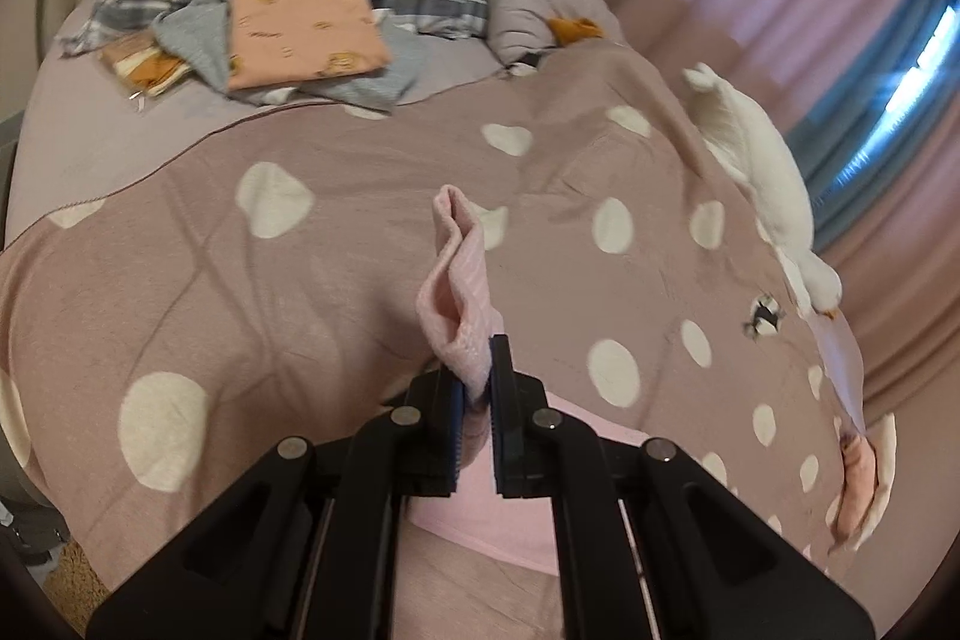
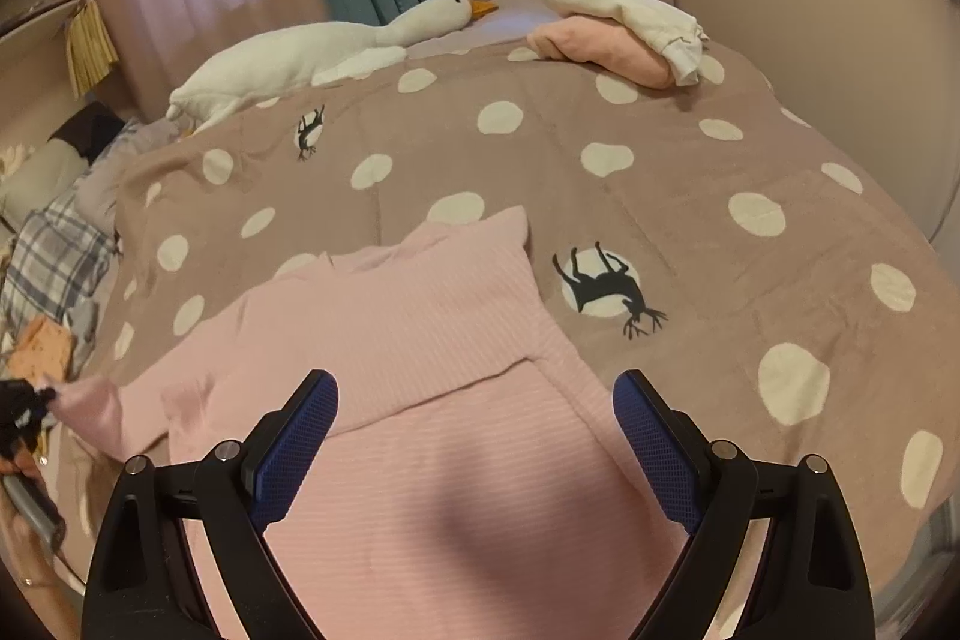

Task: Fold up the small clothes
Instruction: 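Lift the other sleeve cuff with the left tool, then carry the sleeve across the shirt body with the left tool, release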

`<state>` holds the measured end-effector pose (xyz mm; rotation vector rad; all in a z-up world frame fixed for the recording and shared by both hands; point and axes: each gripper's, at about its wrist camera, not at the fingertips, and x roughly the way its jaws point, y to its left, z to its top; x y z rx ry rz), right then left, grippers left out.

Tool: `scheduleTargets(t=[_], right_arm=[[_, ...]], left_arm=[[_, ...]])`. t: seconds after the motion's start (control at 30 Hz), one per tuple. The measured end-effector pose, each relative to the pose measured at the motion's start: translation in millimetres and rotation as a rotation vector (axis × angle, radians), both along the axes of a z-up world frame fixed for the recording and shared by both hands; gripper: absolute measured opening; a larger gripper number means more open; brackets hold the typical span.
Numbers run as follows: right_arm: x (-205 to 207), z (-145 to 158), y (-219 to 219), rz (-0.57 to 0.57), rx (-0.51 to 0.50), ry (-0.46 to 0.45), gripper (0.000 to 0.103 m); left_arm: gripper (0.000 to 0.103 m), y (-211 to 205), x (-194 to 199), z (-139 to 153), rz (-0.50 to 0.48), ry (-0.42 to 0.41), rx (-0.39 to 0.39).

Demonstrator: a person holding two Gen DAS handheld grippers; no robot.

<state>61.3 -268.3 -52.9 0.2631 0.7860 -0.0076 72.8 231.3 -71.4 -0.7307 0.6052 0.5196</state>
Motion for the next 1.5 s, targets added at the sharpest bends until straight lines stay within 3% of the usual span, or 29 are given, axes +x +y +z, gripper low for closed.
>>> scheduleTargets(t=[0.3,0.57,1.03,1.5], right_arm=[[-4.1,4.9,-6.0,0.003,0.011,-0.017,0.093],[-6.3,4.3,-9.3,0.006,0.019,-0.022,0.093],[-11.6,-5.4,-18.8,-0.012,0.042,-0.005,0.093],[-5.5,-17.8,-15.9,0.009,0.061,0.039,0.093]], left_arm=[[0.007,-52.8,22.0,15.7,-0.144,-0.009,0.044],[0.007,-101.0,38.9,11.2,-0.278,0.020,0.066],[0.007,-181.8,65.5,-32.3,-0.497,0.131,0.061],[0.010,-217.0,73.2,-74.5,-0.608,0.246,0.056]])
